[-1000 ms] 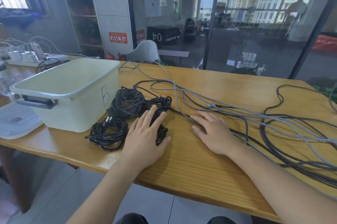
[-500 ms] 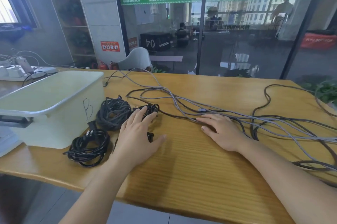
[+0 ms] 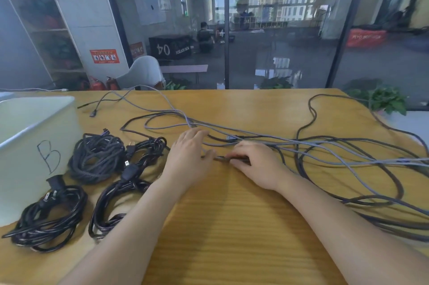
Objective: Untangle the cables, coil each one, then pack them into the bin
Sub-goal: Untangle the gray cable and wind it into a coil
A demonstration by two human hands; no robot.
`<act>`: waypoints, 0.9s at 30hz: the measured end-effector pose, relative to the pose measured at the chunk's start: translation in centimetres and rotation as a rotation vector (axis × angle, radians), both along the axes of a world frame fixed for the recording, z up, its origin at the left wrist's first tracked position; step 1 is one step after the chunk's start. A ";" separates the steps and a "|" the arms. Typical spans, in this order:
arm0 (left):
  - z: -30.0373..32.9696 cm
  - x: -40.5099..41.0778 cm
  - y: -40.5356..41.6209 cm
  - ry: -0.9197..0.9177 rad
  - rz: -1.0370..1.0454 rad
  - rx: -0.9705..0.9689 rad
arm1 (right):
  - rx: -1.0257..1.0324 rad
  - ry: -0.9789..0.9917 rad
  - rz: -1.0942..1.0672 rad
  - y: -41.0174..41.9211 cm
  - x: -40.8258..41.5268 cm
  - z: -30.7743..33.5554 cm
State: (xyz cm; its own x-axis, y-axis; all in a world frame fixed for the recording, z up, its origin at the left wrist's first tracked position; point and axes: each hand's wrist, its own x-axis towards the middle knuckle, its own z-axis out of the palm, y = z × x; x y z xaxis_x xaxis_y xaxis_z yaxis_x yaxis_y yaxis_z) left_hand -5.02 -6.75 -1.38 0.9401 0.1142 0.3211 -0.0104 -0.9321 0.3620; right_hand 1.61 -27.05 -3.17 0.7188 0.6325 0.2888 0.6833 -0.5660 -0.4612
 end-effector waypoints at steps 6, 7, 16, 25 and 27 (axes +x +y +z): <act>-3.5 1.0 -0.4 0.077 -0.051 0.042 | 0.158 -0.121 -0.105 0.0 0.3 0.4; -3.7 1.0 -0.2 0.069 -0.052 0.030 | 0.132 -0.128 -0.137 -0.1 0.5 0.4; -3.4 0.6 0.0 -0.036 -0.052 -0.112 | 0.194 0.077 -0.195 -0.1 0.0 0.6; -3.3 0.2 0.2 -0.046 -0.044 -0.132 | 0.194 0.203 -0.015 -0.7 -1.0 1.1; -3.2 0.1 0.2 -0.050 -0.049 -0.158 | 0.119 0.094 -0.052 -0.6 -0.7 0.7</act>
